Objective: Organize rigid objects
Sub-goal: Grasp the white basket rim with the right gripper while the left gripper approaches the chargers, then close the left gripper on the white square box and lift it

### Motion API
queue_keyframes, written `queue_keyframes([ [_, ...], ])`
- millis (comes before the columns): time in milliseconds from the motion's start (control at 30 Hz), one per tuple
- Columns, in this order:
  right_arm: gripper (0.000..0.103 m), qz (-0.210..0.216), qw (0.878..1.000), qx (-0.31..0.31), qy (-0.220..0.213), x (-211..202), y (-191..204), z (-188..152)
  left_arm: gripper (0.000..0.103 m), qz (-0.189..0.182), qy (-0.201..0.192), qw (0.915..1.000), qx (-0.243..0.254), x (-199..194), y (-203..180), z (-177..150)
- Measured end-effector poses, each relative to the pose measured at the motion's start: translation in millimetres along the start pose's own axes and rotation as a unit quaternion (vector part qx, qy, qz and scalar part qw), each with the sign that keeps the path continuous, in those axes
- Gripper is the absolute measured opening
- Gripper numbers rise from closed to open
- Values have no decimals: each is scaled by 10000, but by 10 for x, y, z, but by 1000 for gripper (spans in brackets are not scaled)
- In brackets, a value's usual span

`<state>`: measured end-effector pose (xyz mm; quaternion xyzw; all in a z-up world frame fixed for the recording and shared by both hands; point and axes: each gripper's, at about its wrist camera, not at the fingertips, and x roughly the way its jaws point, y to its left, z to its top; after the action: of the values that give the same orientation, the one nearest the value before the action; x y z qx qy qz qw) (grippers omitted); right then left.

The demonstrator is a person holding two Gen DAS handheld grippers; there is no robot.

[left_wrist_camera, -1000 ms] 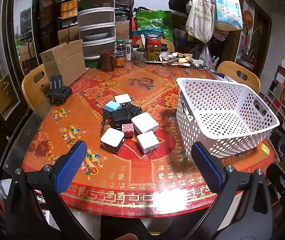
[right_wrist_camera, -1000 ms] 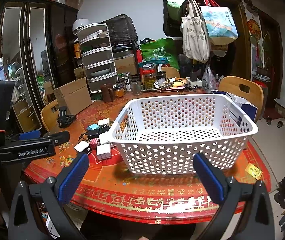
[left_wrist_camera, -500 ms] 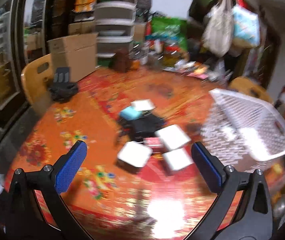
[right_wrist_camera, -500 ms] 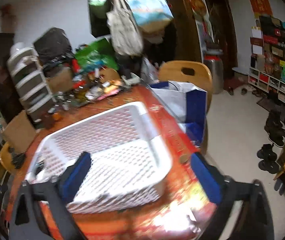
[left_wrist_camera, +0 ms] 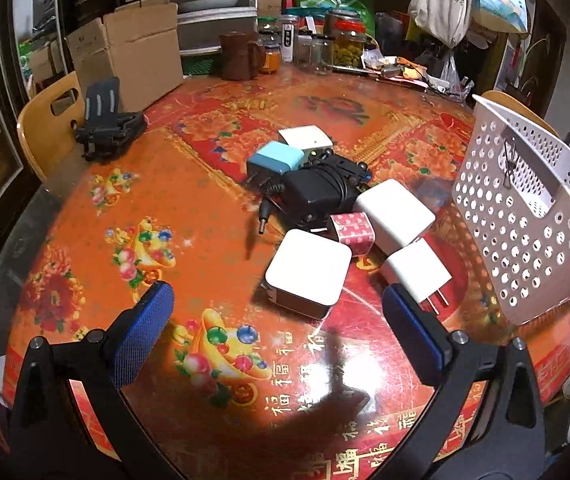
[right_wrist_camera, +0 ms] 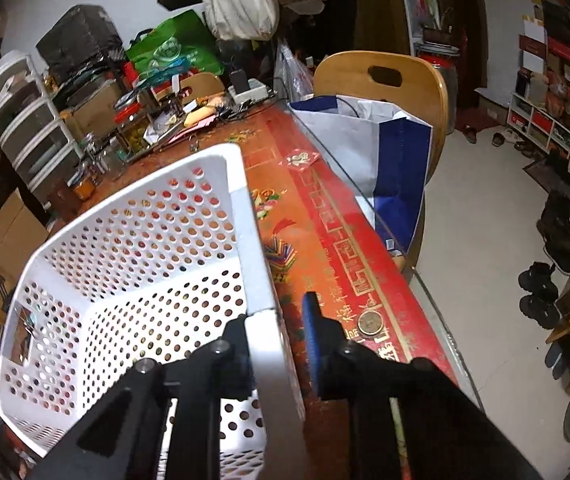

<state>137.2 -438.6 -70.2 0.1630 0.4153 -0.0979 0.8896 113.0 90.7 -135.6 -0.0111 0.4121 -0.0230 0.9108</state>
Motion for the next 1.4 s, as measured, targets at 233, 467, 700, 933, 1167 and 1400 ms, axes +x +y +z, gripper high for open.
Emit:
queue_keyframes([
  [233,12,-96,9999,-107,1,20,71,-40,103,107,229,9996,161,203,-112,-32],
  [467,12,-163,9998,-127,-8,7,96,-48,91,51,363,9990,273,406,-237,34],
  [700,11,-185,9997,-145,14,3,104,-40,57,6,443,9989,171,518,-241,75],
  [933,11,-181,9997,-135,14,-2,105,-40,49,8,350,9991,246,484,-272,58],
  [1167,11,-195,9997,-157,36,-3,113,-39,48,164,31,9995,265,234,-219,90],
  [1400,11,-188,9997,-163,48,-4,112,-40,48,359,-288,9978,477,-50,-288,251],
])
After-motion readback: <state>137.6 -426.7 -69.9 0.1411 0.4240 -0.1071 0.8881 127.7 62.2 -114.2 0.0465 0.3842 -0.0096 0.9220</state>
